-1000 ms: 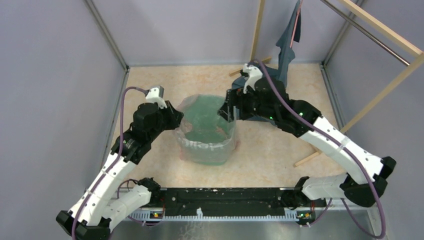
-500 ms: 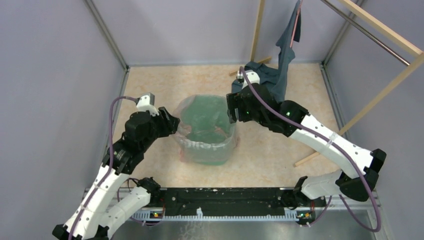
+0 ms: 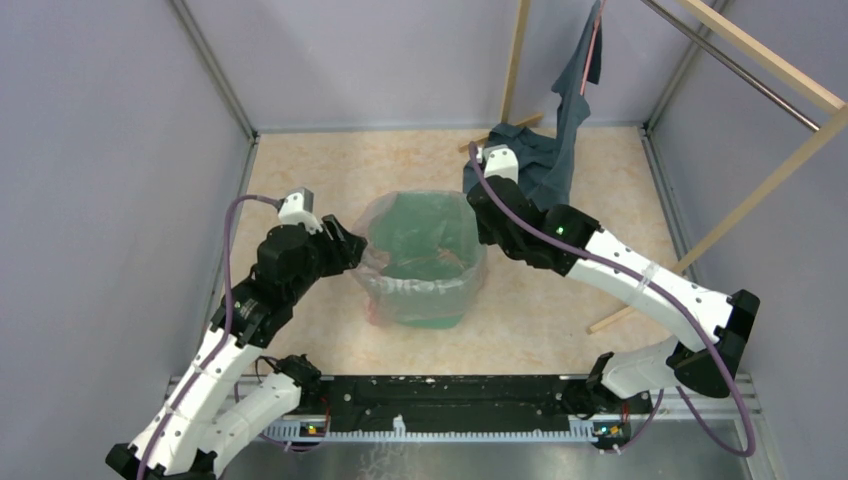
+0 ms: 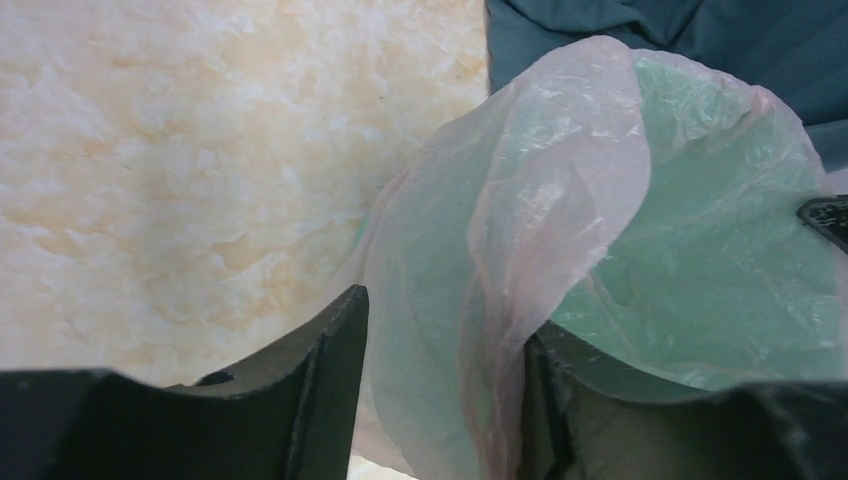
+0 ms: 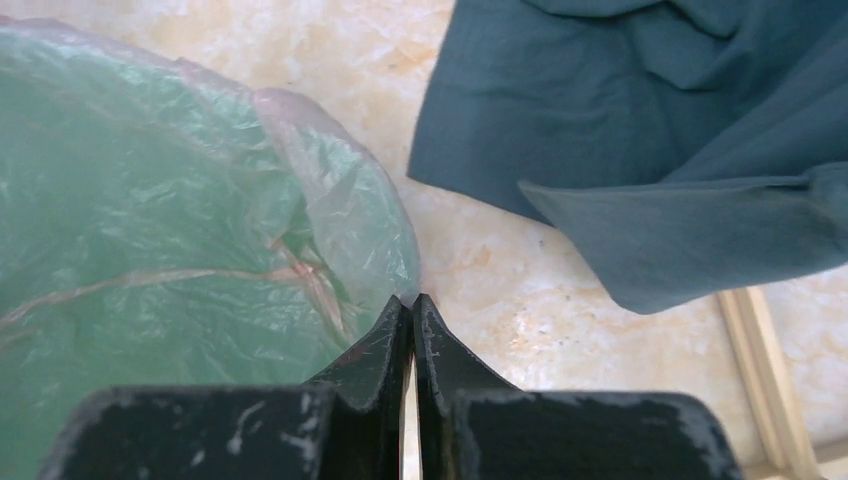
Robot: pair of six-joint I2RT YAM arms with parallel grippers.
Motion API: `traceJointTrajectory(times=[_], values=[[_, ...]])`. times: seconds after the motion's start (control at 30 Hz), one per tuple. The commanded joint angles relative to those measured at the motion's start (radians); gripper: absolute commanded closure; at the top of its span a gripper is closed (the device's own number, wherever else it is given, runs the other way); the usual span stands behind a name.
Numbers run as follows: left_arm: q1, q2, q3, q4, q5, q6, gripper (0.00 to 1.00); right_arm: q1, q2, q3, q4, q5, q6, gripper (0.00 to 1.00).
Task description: Put the trash bags into the trash bin
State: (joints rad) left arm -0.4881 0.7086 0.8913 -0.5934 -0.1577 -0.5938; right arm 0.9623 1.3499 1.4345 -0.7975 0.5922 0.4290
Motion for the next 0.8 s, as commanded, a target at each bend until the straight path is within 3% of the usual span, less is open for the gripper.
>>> traceJointTrajectory(times=[0.0,0.17,0.4,0.5,0.63,0.77], values=[[0.008,-0.028,-0.028,0.021,0.022,-0.057,0.41,-0.01,-0.044,0.022,-0.098,0.199,-0.051,1.0],[0.009,-0.023,0.077,-0.054,0.015,-0.044,0.37,-0.01,-0.079,-0.013,-0.06,0.139,-0.084,0.96],[0.008,-0.035,0.215,-0.028,0.139,-0.046,0.14,-0.011,-0.085,0.053,-0.096,0.047,-0.082,0.5],[0.008,-0.008,0.274,-0.076,0.121,-0.006,0.07,-0.01,-0.068,0.158,-0.155,0.044,-0.099,0.38],[0.008,-0.014,0.303,-0.111,0.085,0.032,0.03,0.007,-0.023,0.288,-0.193,-0.025,-0.129,0.32],[0.008,-0.04,0.296,-0.096,0.088,0.042,0.01,0.013,0.058,0.3,-0.116,-0.336,-0.128,0.38]])
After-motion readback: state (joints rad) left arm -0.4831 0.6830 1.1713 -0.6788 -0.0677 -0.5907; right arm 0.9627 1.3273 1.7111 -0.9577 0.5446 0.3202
